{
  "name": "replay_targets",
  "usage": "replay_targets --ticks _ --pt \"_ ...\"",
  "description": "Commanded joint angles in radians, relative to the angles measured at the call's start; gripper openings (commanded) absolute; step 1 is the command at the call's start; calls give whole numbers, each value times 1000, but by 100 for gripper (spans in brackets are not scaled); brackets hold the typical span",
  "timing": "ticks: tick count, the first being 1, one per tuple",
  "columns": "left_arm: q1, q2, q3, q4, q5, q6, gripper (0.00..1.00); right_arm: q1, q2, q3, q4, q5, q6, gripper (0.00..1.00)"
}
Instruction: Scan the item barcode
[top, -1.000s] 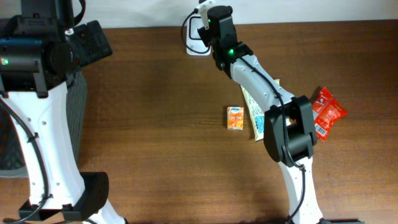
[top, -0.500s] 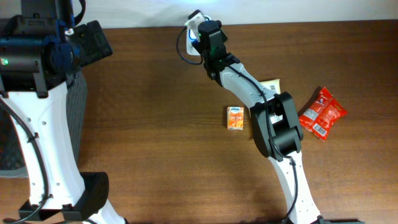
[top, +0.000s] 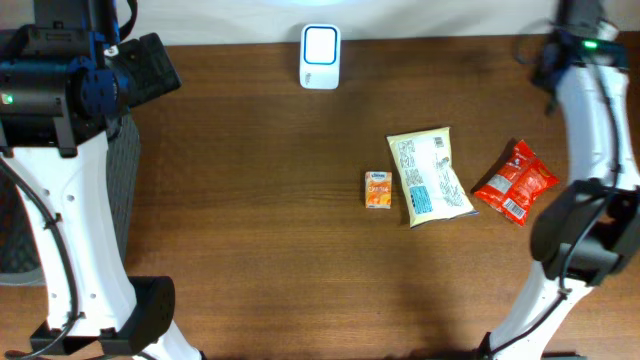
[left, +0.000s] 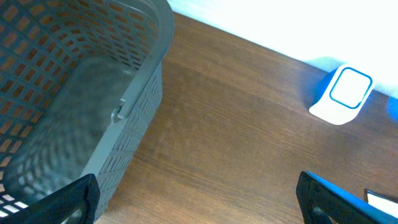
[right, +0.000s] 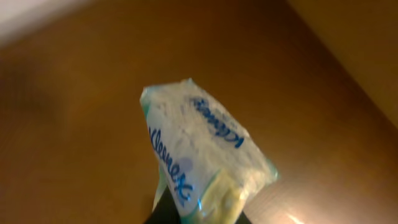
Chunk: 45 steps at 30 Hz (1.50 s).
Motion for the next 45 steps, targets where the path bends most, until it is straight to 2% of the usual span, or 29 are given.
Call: replay_targets --ticks 1,4,7,11,12,13,14,18,23,25,27,29,32,35,40,45 --pt "0 0 -1 -2 -6 12 99 -153 9 -35 -46 -6 33 4" --pt "0 0 -1 -2 -6 12 99 -305 10 -108 4 -101 34 4" --pt "0 0 -1 -2 -6 12 99 -413 11 -216 156 -227 33 4" --pt "0 0 -1 -2 -6 12 99 -458 13 -341 309 -366 33 6" --pt "0 0 -1 -2 -6 12 99 -459 13 -364 333 -386 33 18" --pt "0 0 -1 -2 -6 12 99 -459 13 -387 344 -386 33 49" --pt "0 0 -1 -2 -6 12 99 -459 13 -388 335 -387 33 99" --pt "0 0 -1 -2 -6 12 99 -459 -29 -381 245 -388 33 99" --pt "0 0 -1 -2 -6 12 99 -457 -222 -381 196 -404 34 99" --pt "0 0 -1 -2 -6 12 99 -457 -314 -381 182 -572 34 99" --pt "0 0 -1 -2 -6 12 99 -457 -360 -381 166 -886 33 99" --pt "0 0 -1 -2 -6 12 99 -447 -355 -382 111 -996 33 99" --pt "0 0 -1 -2 -6 12 99 -389 -346 -435 19 -842 30 99" --pt "0 0 -1 -2 -6 12 99 -351 -344 -552 33 -782 31 99" --pt "0 0 -1 -2 -6 12 99 -346 -320 -781 195 -783 69 99" --pt "0 0 -1 -2 -6 12 99 -294 -268 -896 335 -869 100 99"
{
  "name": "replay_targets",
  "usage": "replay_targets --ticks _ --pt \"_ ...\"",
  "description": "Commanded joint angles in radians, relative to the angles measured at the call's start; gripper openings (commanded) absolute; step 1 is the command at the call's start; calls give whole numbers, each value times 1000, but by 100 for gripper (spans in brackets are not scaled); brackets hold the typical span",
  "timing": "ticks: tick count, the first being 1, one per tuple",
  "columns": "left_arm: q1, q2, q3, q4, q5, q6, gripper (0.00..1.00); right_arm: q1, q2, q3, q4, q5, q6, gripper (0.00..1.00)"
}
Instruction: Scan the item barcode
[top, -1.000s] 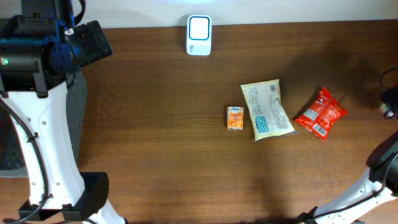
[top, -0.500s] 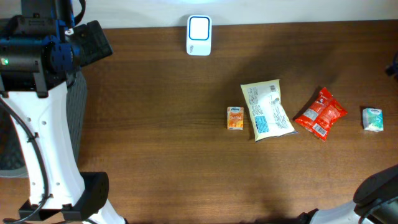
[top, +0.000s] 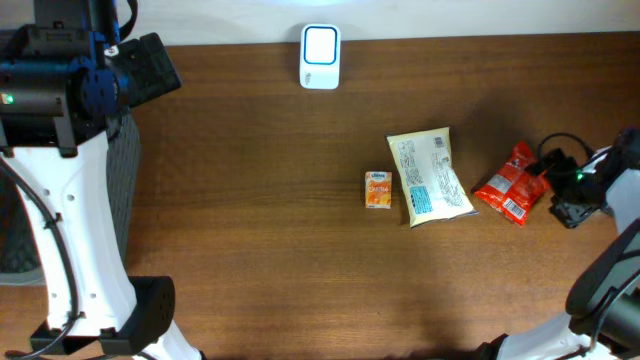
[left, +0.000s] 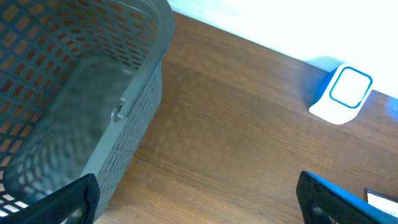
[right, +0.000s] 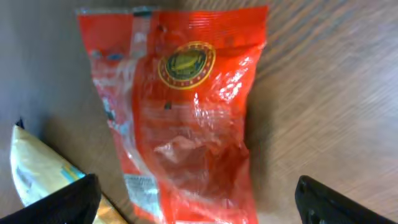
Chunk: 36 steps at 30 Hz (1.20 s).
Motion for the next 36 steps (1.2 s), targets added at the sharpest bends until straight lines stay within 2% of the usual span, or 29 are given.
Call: replay_targets --ticks 1,6,11,15,17,19,20,23,25,31,35,36 --pt "0 0 -2 0 -7 12 99 86 46 -38 36 -54 15 99" --pt "0 0 -2 0 -7 12 99 361 85 -39 95 -34 -38 100" --pt "0 0 -2 0 -7 12 99 544 84 -35 101 -22 -38 96" --pt "0 0 -2 0 -7 12 99 576 51 78 -37 -24 -124 96" --pt "0 0 -2 0 -7 12 99 576 35 221 -157 -8 -217 97" --pt "0 0 -2 0 -7 12 99 575 34 343 -241 112 -229 97" --pt "0 0 -2 0 -7 12 99 570 34 404 -253 244 -229 96" --pt "0 0 -2 0 -7 12 99 546 35 443 -171 554 -229 97" --pt "0 0 -2 0 -7 12 99 494 60 443 -130 647 -229 96" --pt "0 0 -2 0 -7 12 99 348 203 443 -56 467 -225 97" --pt "0 0 -2 0 -7 12 99 345 307 443 -119 123 -275 97" --pt "0 0 -2 0 -7 12 99 357 309 443 -142 87 -275 96"
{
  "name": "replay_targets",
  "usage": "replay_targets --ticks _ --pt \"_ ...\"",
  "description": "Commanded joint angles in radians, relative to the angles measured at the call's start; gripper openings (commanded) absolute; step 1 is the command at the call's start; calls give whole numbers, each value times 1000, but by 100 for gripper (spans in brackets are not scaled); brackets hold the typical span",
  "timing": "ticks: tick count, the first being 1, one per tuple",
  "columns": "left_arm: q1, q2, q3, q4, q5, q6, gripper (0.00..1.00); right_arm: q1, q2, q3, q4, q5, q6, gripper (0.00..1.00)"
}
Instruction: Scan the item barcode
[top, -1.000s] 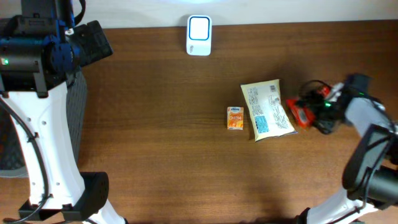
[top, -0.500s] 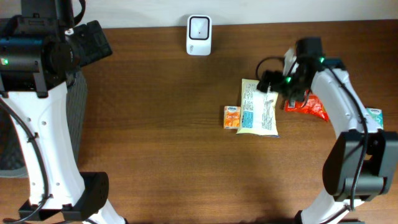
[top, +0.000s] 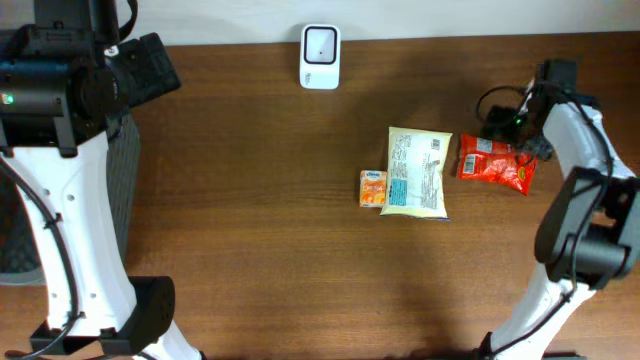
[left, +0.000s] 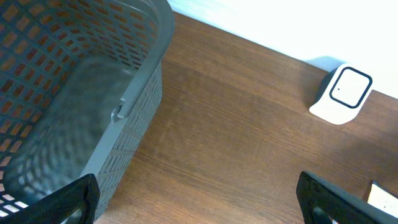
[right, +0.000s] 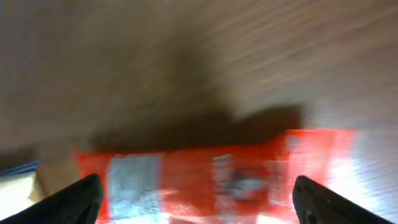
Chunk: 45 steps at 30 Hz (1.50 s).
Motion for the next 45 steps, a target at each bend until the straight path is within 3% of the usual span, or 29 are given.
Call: replay_targets --ticks 1,7,11,14,18,22,30,31,32,33,35,36,40,43,44,45 --pt "0 -1 -1 -1 -7 12 99 48 18 8 -66 -213 -33 94" --pt "0 0 -1 -1 -7 12 99 224 17 8 -230 -217 -28 87" --pt "0 0 -1 -1 -7 12 99 364 17 8 -215 -225 18 87" --pt "0 0 -1 -1 -7 12 99 354 14 68 -247 -203 31 88" --pt "0 0 -1 -1 -7 12 99 281 10 235 -382 -203 -175 97" --pt "0 0 -1 -1 -7 12 99 231 26 225 -328 -207 -494 99" --pt "0 0 -1 -1 -7 12 99 241 97 85 -311 -342 -511 100" --pt "0 0 -1 -1 -7 12 99 241 97 83 -346 -342 -511 82" --pt "0 0 -1 -1 -7 12 99 242 97 82 -395 -342 -511 72" --pt "0 0 -1 -1 -7 12 99 241 97 82 -424 -342 -511 56" --pt "0 0 -1 -1 -7 12 99 241 97 82 -485 -342 -510 40" --pt "0 0 -1 -1 -7 12 99 242 97 82 -537 -343 -506 39" --pt "0 0 -1 -1 -7 12 99 242 97 82 -723 -342 -507 43" --pt "0 0 -1 -1 -7 12 99 241 97 82 -727 -310 -507 54" --pt "0 0 -1 -1 -7 12 99 240 97 81 -681 -293 -506 70" --pt "0 0 -1 -1 -7 12 99 240 97 81 -635 -275 -500 99"
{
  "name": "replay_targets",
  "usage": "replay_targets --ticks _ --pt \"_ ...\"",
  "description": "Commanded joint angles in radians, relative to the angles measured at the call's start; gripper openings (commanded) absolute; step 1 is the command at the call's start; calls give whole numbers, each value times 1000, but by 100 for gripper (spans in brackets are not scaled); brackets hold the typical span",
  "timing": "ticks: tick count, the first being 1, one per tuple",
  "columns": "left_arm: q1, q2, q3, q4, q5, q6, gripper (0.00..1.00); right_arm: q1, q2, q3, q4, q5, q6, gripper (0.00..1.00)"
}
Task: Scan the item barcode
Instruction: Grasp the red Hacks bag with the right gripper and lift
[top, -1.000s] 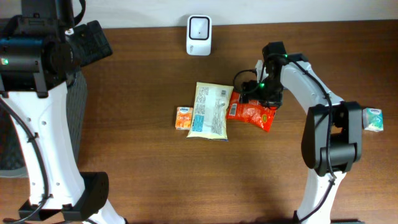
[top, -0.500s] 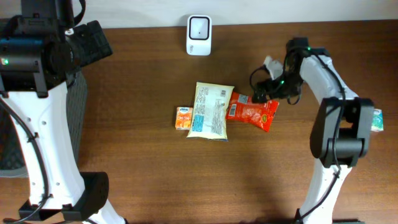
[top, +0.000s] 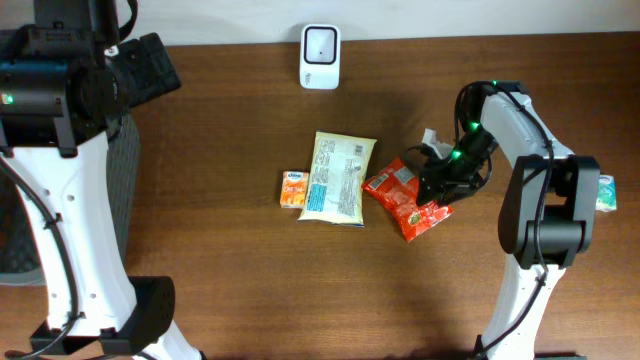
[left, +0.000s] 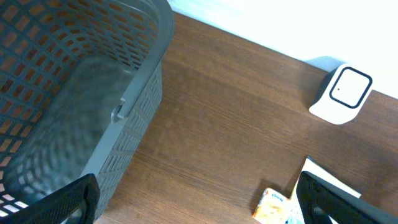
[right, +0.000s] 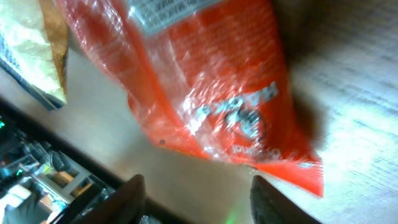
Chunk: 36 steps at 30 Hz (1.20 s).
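Observation:
The white scanner stands at the back edge of the table and also shows in the left wrist view. A red snack packet lies right of centre, filling the right wrist view. My right gripper sits low at the packet's right side, open, with only table between its fingers. A pale yellow packet and a small orange box lie to the left. My left gripper hangs open at the far left, high above the table.
A grey mesh basket stands at the table's left end under the left arm. A tissue pack lies at the right edge beside the right arm's base. The yellow packet's corner shows in the right wrist view.
The red packet, yellow packet and orange box now all lie farther left. My right gripper has gone from the back right to the red packet's right side. The left arm is unchanged.
My right gripper first held a tissue pack up at the back right corner. Then it was open over the red packet at the right. Then the red packet lay turned and nearer the yellow one. Now all three items sit nearer the centre.

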Motion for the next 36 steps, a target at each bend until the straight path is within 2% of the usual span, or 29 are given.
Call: replay_targets --ticks 1,7,10,14,16,18,19,23,26,28,31,36 --pt "0 0 -1 -1 -7 12 99 4 1 -6 100 58 12 99" --pt "0 0 -1 -1 -7 12 99 5 2 -16 199 63 15 99" --pt "0 0 -1 -1 -7 12 99 5 2 -68 241 11 3 87" --pt "0 0 -1 -1 -7 12 99 12 2 -191 324 -148 -23 82" --pt "0 0 -1 -1 -7 12 99 26 2 -238 354 -182 -21 68" --pt "0 0 -1 -1 -7 12 99 36 2 -250 359 -183 -13 24" --pt "0 0 -1 -1 -7 12 99 37 2 -249 359 -183 14 6" --pt "0 0 -1 -1 -7 12 99 12 -1 -195 340 -176 154 4" --pt "0 0 -1 -1 -7 12 99 -42 -9 -44 222 -154 180 4" --pt "0 0 -1 -1 -7 12 99 -63 -24 89 131 31 286 4" --pt "0 0 -1 -1 -7 12 99 -63 -50 229 56 388 525 4" --pt "0 0 -1 -1 -7 12 99 -15 -58 261 45 791 810 4"
